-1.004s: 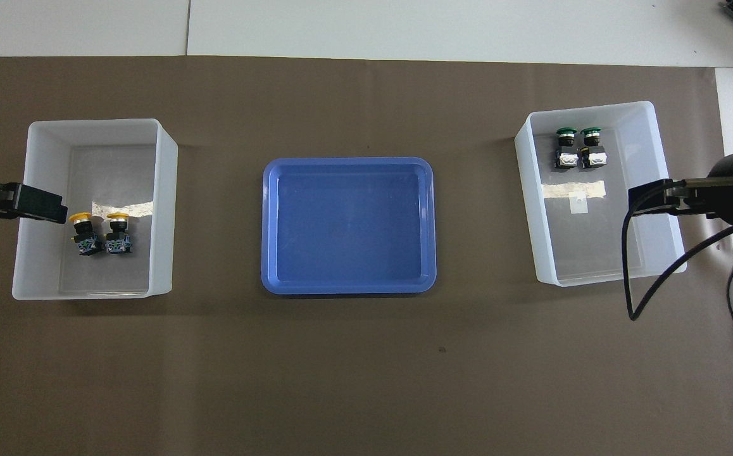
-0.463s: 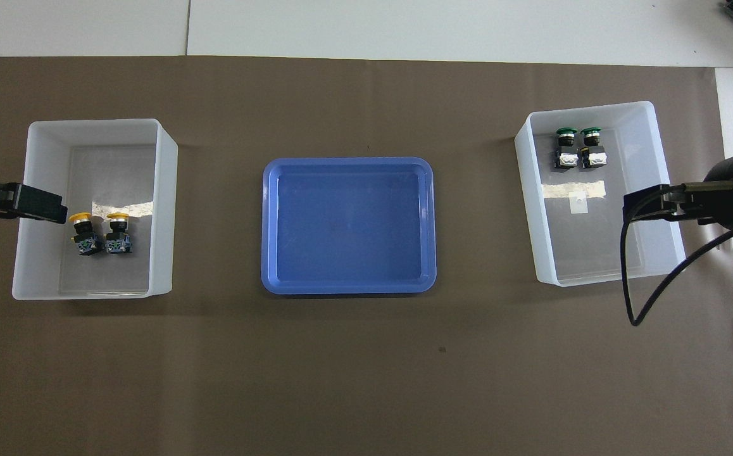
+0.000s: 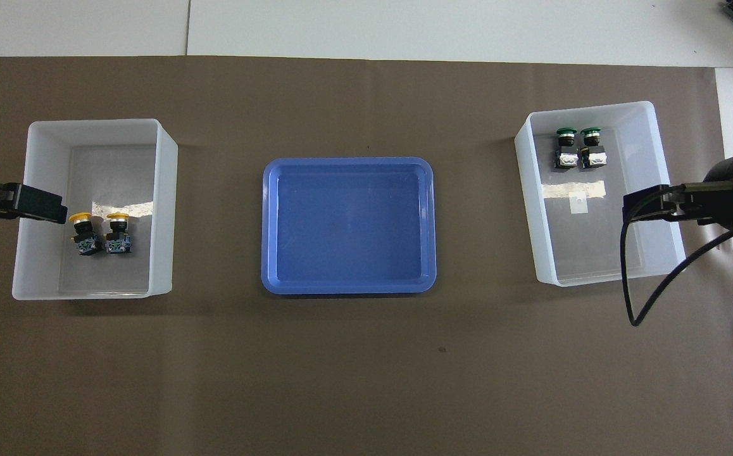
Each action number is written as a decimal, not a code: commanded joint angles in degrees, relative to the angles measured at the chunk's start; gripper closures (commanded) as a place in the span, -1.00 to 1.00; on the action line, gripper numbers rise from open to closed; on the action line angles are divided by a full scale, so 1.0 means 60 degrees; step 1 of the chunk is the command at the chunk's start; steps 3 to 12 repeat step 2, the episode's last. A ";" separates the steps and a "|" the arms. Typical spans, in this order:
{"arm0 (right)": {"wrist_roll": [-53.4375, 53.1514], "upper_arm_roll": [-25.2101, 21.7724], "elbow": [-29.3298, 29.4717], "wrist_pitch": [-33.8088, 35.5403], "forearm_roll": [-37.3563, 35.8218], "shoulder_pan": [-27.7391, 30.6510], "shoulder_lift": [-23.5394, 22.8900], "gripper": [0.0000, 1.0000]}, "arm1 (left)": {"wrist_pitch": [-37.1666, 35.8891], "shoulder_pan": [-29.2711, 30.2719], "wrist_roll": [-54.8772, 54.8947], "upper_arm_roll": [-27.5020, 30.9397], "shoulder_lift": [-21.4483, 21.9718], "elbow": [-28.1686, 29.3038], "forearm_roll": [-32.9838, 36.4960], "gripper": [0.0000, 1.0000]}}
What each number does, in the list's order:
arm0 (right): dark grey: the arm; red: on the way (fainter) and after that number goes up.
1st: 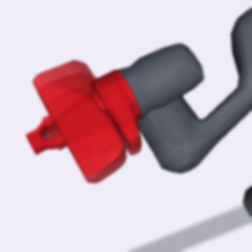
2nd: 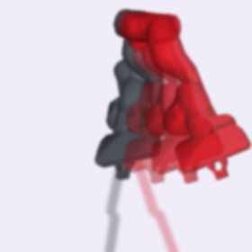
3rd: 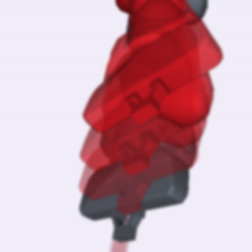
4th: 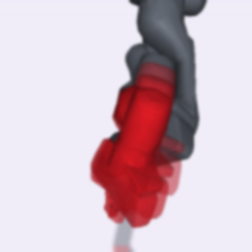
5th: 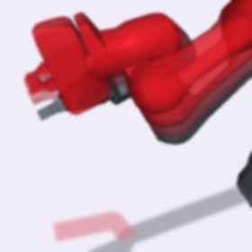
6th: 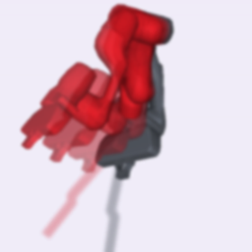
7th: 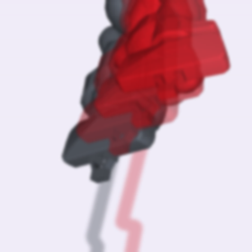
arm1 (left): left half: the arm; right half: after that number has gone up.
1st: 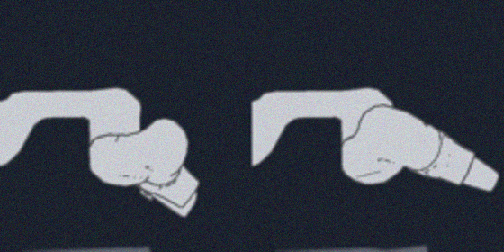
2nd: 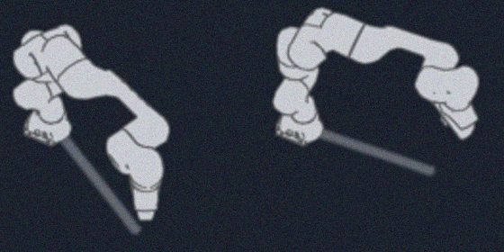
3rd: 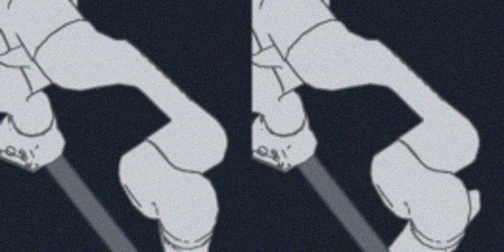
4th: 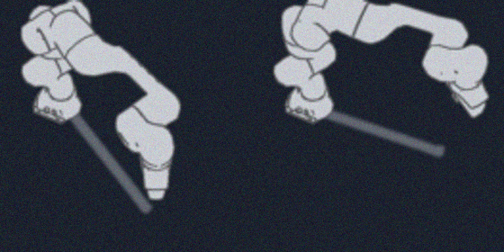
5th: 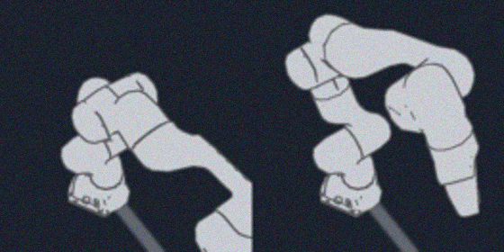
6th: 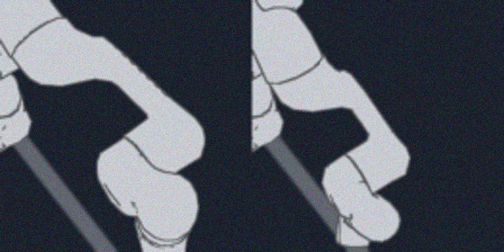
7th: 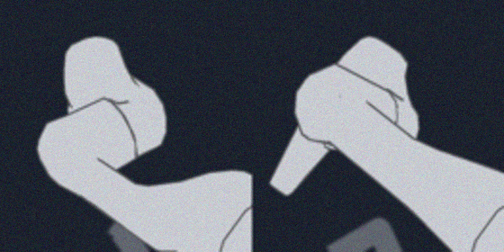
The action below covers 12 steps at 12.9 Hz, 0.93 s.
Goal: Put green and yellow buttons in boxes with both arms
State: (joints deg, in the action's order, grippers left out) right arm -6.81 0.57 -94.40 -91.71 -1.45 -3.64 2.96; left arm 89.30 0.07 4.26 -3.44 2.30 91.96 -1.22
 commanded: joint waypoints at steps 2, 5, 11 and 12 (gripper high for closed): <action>0.0270 -0.0081 -0.0408 -0.0256 0.0270 0.0021 0.0151 -1.00 | -0.0089 0.0032 0.0007 0.0017 0.0085 0.0084 -0.0104 -1.00; 0.0270 -0.0081 -0.0408 -0.0256 0.0270 0.0021 0.0151 -1.00 | -0.0089 0.0032 0.0007 0.0017 0.0085 0.0084 -0.0104 -1.00; 0.0270 -0.0081 -0.0408 -0.0256 0.0270 0.0021 0.0151 -1.00 | -0.0089 0.0032 0.0007 0.0017 0.0085 0.0084 -0.0104 -1.00; 0.0270 -0.0081 -0.0408 -0.0256 0.0270 0.0021 0.0151 -1.00 | -0.0089 0.0032 0.0007 0.0017 0.0085 0.0084 -0.0104 -1.00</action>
